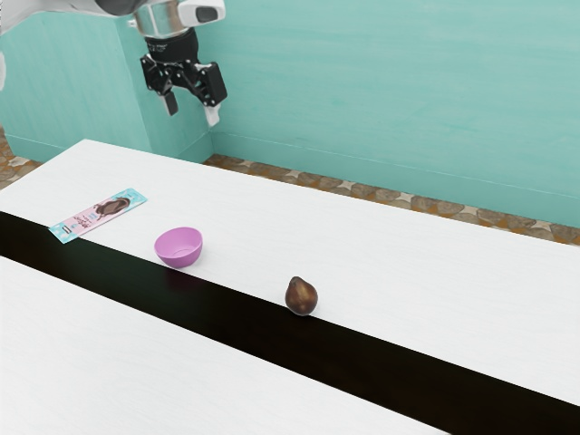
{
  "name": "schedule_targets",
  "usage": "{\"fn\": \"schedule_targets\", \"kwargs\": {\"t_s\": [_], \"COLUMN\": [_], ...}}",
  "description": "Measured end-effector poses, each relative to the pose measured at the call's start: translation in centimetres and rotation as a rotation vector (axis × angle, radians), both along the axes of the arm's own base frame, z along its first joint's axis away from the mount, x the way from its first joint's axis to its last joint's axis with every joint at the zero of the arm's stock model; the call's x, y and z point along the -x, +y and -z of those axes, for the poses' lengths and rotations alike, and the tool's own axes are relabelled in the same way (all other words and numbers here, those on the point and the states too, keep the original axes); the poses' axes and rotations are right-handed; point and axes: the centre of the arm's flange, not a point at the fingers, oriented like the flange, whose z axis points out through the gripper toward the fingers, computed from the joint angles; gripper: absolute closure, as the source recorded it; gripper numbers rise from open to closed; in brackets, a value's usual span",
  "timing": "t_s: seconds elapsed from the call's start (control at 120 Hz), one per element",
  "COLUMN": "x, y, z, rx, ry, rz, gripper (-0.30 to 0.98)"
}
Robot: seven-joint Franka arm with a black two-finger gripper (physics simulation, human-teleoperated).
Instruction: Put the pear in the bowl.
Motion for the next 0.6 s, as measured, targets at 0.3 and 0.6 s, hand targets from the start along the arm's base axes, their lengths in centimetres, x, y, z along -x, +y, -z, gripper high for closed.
{"fn": "schedule_targets", "kwargs": {"t_s": [0.3,0.6], "x": [-5.7,-7.7], "y": [-6.6,-14.2], "z": [12.0,27.3], "rx": [-0.04,-0.065], "ry": [0.113,0.308], "rz": [0.083,0.163], "gripper": [0.0,0.0]}}
